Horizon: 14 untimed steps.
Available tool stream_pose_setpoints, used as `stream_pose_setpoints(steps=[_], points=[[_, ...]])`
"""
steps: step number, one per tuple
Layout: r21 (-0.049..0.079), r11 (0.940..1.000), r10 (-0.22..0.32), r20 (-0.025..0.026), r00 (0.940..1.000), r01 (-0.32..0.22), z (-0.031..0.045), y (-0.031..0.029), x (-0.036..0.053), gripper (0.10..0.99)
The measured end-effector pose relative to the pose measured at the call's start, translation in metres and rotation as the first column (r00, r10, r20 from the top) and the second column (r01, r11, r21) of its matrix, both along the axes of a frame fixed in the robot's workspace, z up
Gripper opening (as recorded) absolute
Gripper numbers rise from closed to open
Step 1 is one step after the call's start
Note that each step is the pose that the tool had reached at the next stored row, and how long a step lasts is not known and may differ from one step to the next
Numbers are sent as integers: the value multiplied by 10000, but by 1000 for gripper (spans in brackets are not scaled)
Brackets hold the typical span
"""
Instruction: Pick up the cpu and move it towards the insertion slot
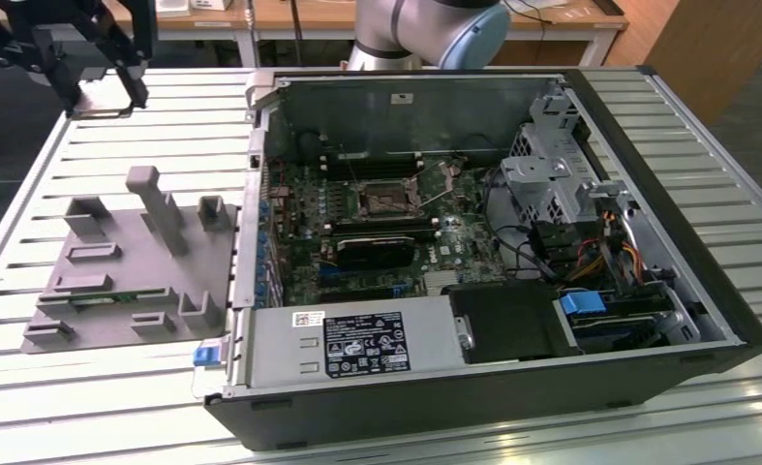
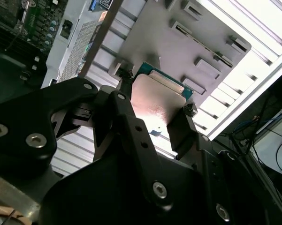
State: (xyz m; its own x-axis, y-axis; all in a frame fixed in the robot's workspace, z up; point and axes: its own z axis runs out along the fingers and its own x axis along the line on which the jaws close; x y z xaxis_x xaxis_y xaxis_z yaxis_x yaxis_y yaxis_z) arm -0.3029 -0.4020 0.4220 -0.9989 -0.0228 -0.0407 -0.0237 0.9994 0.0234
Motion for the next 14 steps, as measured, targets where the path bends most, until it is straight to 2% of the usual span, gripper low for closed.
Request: stream_pose_setpoints(steps=[6, 14], points=[[0, 10000, 0, -11, 10000, 0, 0, 0, 187, 541], [1, 10000, -1, -33, 10000, 1, 0, 0, 490, 541]])
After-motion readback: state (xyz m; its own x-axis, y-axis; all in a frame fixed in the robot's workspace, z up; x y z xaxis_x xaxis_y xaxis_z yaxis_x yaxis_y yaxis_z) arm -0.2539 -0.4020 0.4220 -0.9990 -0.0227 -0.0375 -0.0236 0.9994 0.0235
